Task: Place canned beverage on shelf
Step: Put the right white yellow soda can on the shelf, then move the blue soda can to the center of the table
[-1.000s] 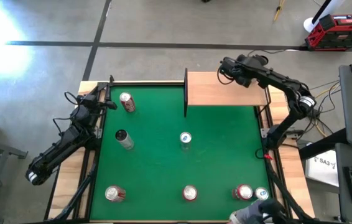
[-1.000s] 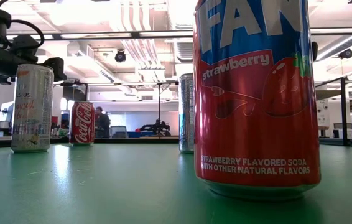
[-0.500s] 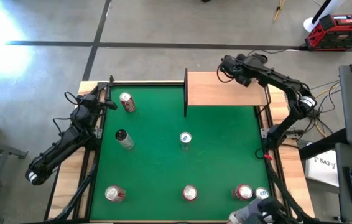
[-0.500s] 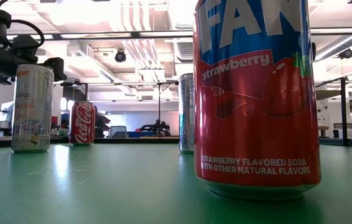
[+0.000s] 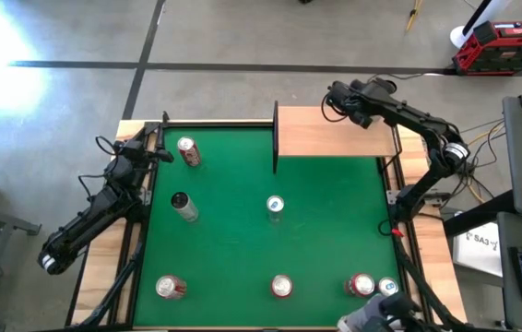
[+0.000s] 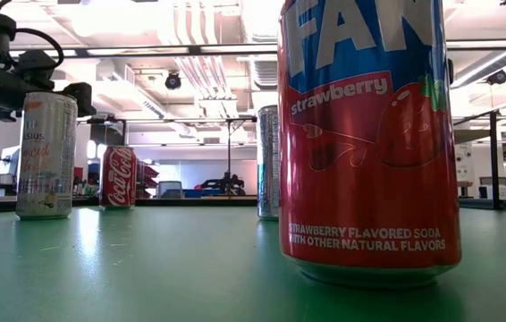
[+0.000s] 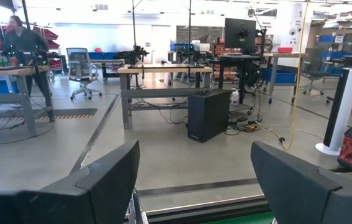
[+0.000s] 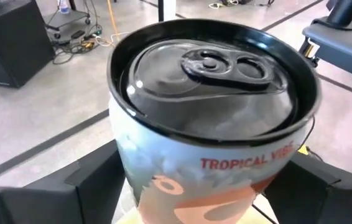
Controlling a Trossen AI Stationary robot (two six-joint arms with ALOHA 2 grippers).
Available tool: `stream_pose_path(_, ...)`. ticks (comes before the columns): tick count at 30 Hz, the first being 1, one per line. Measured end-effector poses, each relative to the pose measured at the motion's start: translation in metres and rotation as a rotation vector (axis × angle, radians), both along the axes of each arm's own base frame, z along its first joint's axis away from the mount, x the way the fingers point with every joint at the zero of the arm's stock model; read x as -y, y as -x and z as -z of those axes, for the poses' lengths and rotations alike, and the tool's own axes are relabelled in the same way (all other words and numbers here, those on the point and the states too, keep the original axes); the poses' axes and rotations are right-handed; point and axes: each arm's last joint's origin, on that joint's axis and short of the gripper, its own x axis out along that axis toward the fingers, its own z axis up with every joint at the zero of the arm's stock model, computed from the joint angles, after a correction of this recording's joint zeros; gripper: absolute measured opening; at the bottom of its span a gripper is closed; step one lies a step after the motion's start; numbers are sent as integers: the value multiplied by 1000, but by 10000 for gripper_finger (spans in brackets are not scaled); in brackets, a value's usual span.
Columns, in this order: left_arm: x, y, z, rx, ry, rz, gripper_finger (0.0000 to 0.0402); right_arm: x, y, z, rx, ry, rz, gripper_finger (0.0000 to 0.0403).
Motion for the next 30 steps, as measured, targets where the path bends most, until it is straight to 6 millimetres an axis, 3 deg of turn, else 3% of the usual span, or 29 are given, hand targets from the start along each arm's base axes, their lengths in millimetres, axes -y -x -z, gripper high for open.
stream_pose_path(6, 0, 0, 0, 0, 0, 0, 293, -2, -1, 0, -1, -42, -25, 366)
stream_pose_path(10, 0, 0, 0, 0, 0, 0, 293, -15, -4, -7, 27, -79, -68, 379)
stream_pose_path(16, 0, 0, 0, 0, 0, 0, 293, -63, 4, -34, 76, -112, -162, 380)
stream_pose_path(23, 0, 0, 0, 0, 0, 0, 293, -117, 23, -57, 366, -389, -339, 380)
stream_pose_path(30, 0, 0, 0, 0, 0, 0, 293, -165, 29, -54, 487, -553, -522, 380)
